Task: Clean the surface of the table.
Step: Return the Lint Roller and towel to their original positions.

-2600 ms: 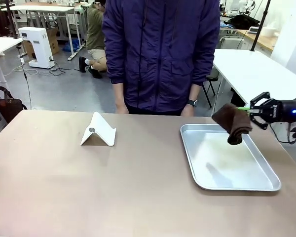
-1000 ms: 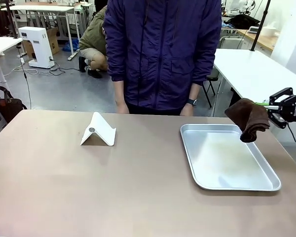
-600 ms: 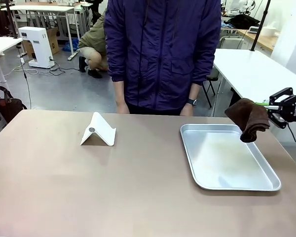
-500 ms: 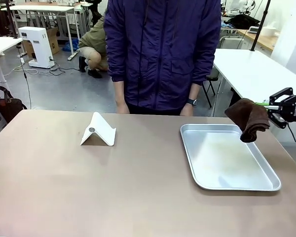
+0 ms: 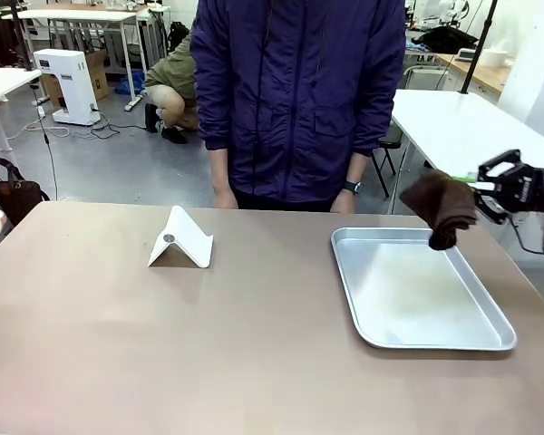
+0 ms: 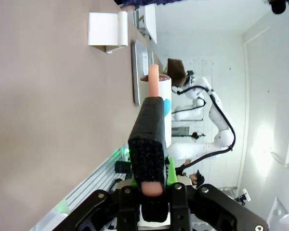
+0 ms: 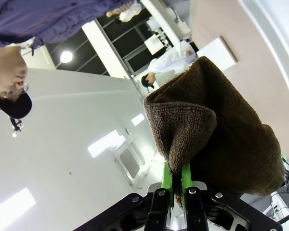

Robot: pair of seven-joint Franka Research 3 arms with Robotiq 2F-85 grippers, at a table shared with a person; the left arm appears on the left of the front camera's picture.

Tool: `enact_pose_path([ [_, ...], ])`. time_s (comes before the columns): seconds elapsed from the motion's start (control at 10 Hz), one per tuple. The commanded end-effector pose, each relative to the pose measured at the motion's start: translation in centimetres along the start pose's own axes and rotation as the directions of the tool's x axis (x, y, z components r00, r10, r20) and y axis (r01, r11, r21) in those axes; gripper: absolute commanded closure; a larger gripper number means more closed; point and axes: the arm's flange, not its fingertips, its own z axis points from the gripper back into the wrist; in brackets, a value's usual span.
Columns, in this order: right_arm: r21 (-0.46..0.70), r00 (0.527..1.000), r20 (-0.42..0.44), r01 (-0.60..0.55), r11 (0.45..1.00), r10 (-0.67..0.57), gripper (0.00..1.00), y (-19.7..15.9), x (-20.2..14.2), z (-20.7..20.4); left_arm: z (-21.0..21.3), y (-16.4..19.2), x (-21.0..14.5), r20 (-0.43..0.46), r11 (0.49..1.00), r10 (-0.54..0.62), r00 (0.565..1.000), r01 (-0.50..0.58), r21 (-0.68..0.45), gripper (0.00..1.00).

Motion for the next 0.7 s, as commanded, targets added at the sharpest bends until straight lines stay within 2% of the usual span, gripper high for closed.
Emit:
enact_pose_path([
  [0.0,0.033,0.999,0.029,-0.024,0.999,0.023,0.92,3.0,-0.9,-5.5,-6.2,-5.3,2.2,-0.116,0.999,-0.005,0.993,0.011,0.053,0.79],
  [0.1,0.016,0.999,0.044,-0.032,0.999,0.031,0.92,3.8,-1.0,-9.2,-10.6,-8.0,3.3,-0.205,0.993,0.011,0.979,0.013,0.117,0.79],
  [0.2,-0.015,0.997,0.068,-0.026,1.0,0.027,0.92,3.9,-1.2,-12.7,-14.4,-10.4,4.2,-0.235,0.987,0.035,0.971,0.003,0.16,0.79],
  [0.3,-0.057,0.997,0.081,-0.017,0.998,0.021,0.92,3.8,-1.4,-16.3,-18.2,-12.8,5.1,-0.183,0.978,0.037,0.982,0.002,0.208,0.79],
  [0.4,-0.097,0.994,0.106,-0.009,0.995,0.019,0.92,3.3,-1.6,-19.5,-21.8,-14.8,5.4,-0.192,0.957,0.058,0.98,0.001,0.291,0.79],
  [0.6,-0.187,0.99,0.142,0.014,0.982,0.013,0.92,1.3,-1.7,-24.9,-28.4,-18.4,7.0,-0.103,0.894,0.03,0.994,0.019,0.447,0.79],
])
